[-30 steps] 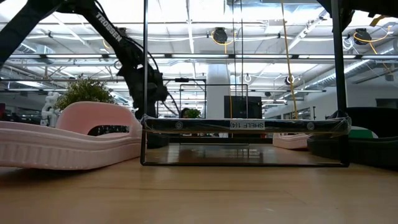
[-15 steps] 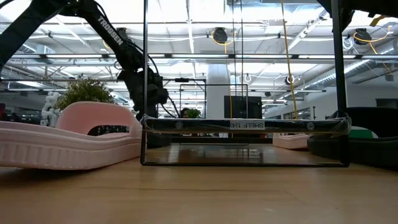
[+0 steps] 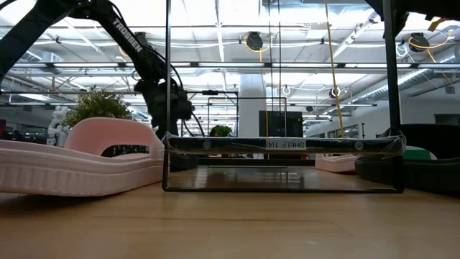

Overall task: Pick and place slides into the shelf
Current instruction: Put the top black slipper on the shelf

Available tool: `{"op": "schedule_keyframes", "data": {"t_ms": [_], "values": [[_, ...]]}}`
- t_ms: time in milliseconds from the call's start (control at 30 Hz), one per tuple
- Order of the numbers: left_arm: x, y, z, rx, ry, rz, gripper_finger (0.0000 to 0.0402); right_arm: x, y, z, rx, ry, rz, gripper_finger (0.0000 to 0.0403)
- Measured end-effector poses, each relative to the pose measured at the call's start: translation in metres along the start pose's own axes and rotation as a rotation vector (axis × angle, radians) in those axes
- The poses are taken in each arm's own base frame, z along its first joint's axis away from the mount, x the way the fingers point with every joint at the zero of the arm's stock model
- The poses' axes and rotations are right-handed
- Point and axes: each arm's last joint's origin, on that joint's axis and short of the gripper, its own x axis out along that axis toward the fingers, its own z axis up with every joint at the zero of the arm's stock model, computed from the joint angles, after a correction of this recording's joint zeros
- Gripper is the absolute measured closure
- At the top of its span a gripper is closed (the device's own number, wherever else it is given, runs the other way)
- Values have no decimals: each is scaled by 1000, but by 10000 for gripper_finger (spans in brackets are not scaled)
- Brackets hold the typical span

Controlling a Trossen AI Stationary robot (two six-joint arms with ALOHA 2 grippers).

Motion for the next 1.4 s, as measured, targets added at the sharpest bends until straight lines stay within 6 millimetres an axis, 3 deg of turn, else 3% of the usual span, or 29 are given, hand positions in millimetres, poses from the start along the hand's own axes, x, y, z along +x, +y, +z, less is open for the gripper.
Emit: {"op": "schedule_keyframes", "data": {"t_ms": [733,1400], "values": [[4,-11,-1,54,-10,-139,130,0,0,-1,10,9,-1,275],[4,-7,-3,12,74,4,130,0,0,-1,10,9,-2,275]]}}
